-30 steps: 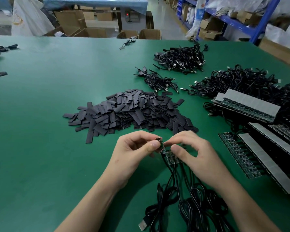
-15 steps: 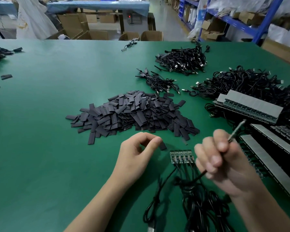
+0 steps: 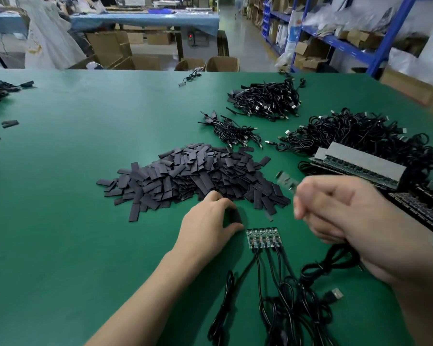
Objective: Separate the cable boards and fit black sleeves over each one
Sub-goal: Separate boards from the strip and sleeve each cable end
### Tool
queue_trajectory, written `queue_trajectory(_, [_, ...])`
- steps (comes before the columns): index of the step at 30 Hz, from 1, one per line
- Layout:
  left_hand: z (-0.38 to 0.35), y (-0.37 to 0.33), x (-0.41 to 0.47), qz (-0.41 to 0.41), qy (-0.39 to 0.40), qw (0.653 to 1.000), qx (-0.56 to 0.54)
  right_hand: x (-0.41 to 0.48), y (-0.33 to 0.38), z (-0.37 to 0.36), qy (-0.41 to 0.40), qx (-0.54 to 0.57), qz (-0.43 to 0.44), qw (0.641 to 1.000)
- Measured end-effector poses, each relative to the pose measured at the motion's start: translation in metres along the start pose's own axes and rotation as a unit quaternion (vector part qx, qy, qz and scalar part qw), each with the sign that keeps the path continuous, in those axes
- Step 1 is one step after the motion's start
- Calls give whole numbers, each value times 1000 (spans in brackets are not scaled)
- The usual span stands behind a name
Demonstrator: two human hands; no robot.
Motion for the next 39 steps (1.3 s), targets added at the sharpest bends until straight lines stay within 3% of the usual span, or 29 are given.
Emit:
queue_trajectory(4, [6, 5, -7, 24, -57, 992, -106, 6, -26, -11, -25, -165, -57, 984])
queue_trajectory(7, [10, 9, -16, 59, -59, 957, -276, 14, -43, -11, -78, -271, -58, 958])
queue_trajectory(12, [21, 7, -29, 49, -67, 892, -445, 22, -69, -30, -73, -172, -85, 979])
queue_trajectory(18, [27, 6, -38, -42, -174, 916, -359, 13, -95, -60, -31, 29, -152, 987])
queue_trajectory(24, [22, -1, -39, -106, -137, 920, -351, 7, -103, -61, 3, 93, -176, 980])
queue_trajectory(29, [17, 5, -37, -89, -65, 918, -382, 7, -102, -60, 25, 86, -164, 982])
queue_trajectory(33, [24, 10, -35, -79, -108, 920, -367, 8, -98, -56, 3, 76, -139, 987])
queue_trajectory(39, [27, 21, -33, -18, -131, 932, -336, 6, -90, -46, -31, -130, -44, 990])
Point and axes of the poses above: each hand's wrist, its own x-axis towards the middle knuckle, its own z-axis out of the back of the hand, y = z × x, the point moved 5 cm from there along x, towards the middle knuckle, and after that the axes turned 7 degrees about -y, right-handed, at the moved point
